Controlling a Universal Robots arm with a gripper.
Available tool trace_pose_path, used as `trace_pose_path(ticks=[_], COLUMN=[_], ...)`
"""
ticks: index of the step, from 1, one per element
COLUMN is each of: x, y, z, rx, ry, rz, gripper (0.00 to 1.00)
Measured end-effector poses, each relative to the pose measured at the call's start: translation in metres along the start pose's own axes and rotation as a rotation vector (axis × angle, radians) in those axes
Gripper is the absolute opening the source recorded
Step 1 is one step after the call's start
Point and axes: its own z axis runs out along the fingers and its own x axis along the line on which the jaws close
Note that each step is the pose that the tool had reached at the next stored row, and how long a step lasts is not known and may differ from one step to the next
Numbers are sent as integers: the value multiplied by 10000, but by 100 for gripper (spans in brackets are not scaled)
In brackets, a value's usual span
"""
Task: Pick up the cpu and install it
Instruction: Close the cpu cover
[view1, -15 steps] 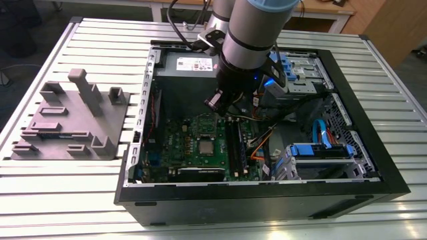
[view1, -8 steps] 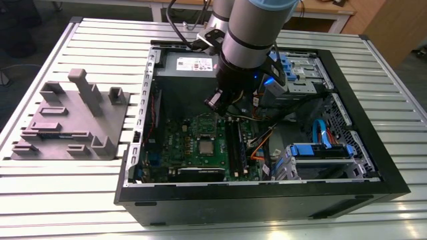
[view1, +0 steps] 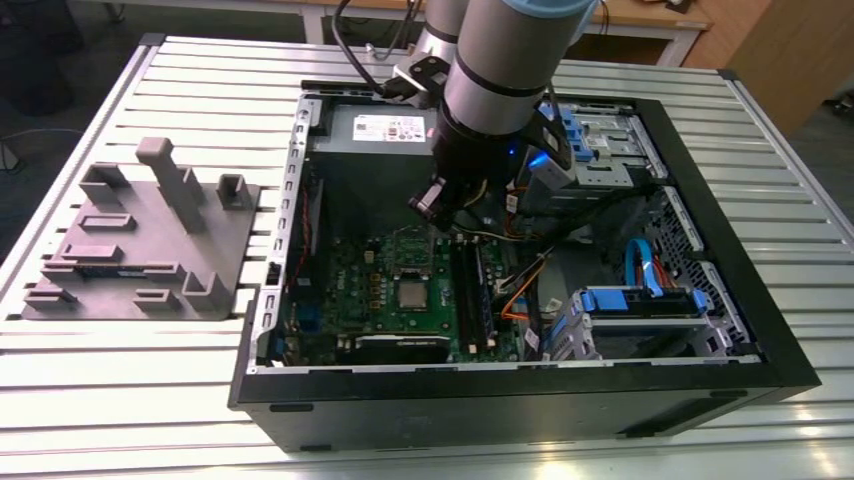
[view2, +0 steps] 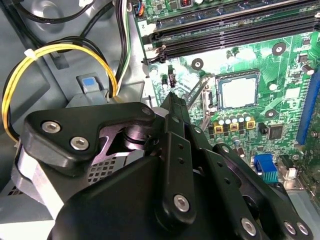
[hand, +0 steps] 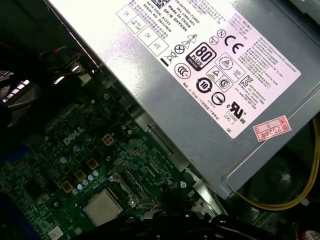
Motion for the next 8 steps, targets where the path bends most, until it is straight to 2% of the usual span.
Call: trace_pose_path(ticks=[8], x=[0], y=[3], z=[-20], rx=[0], ry=[11], rz=[-93], gripper=[10])
